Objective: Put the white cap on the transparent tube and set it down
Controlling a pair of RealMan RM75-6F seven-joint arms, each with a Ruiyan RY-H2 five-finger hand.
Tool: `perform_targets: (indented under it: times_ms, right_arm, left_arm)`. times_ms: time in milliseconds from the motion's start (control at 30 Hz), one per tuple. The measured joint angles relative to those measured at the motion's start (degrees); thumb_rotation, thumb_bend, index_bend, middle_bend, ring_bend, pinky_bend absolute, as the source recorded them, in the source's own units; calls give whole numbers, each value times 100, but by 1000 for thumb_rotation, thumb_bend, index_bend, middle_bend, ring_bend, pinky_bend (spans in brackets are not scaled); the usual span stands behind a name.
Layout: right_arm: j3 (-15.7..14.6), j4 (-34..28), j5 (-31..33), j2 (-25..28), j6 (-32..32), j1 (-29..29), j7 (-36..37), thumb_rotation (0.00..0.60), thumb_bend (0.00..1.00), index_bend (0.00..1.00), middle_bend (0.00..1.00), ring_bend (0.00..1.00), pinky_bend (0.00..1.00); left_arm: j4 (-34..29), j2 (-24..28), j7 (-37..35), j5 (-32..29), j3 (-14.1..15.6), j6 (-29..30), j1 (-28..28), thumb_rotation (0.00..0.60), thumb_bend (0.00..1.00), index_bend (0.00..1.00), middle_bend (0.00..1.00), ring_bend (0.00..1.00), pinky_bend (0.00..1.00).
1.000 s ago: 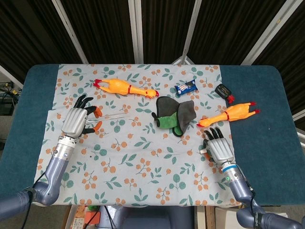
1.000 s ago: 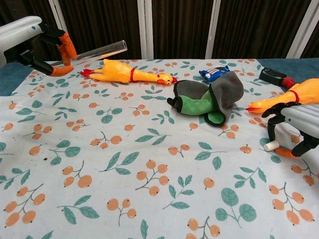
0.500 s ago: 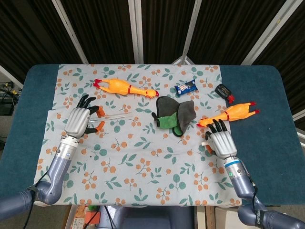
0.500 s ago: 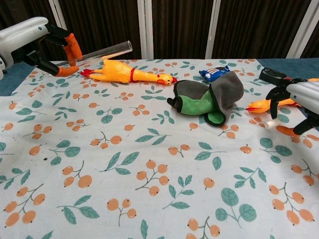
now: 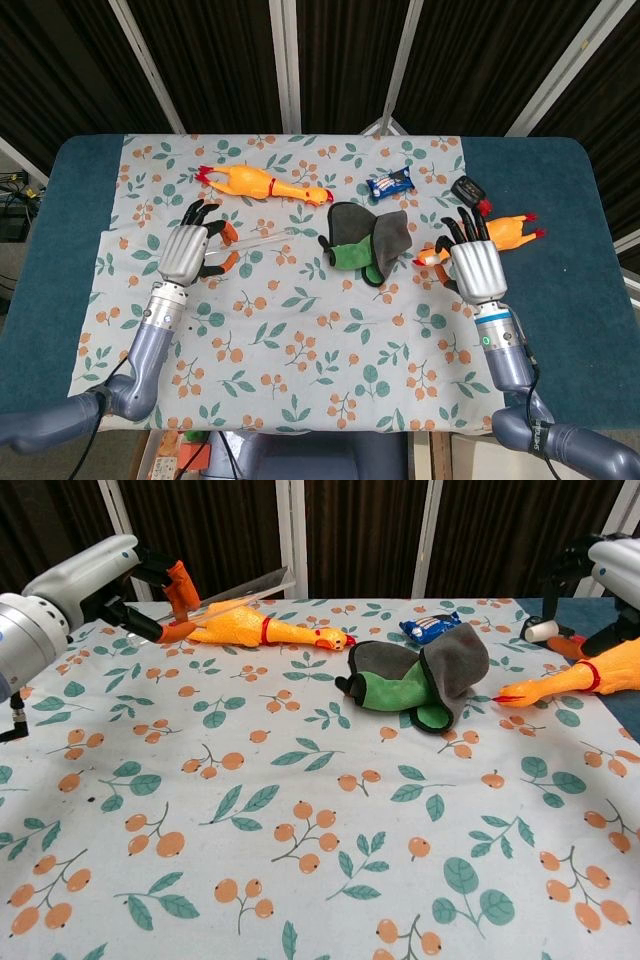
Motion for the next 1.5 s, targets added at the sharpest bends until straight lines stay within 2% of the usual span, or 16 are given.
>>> perform_targets:
  times_ms: [300,533,767,1167,1500]
  right_arm:
    - [278,299,-375,-87,412,334,72,600,411,735,227,25,7]
    - [372,468,-388,-278,503,519,-6,600,412,735,227,24,5]
    - [408,708,-593,-515,595,833,-227,600,412,735,227,25,5]
    - [490,1334,-856,-1108,723,1437,-568,600,412,735,227,24,6]
    - [485,1734,-792,-1449,679,1659,-612,600,412,735,227,25,5]
  left_arm:
    - [769,-741,-590,46,-167,79,-238,600,797,656,661,140,0]
    - [1096,-1017,-843,170,-248,95,-435,600,796,656,662,140,0]
    - [1069,-1019,-651,64,-360,-47,-552,600,794,659,661,140,0]
    - [684,-1035,128,-470,-642,-161,-691,600,793,659,661,140,0]
    - [632,-1081,190,-513,-580,-223,-734,600,793,659,661,140,0]
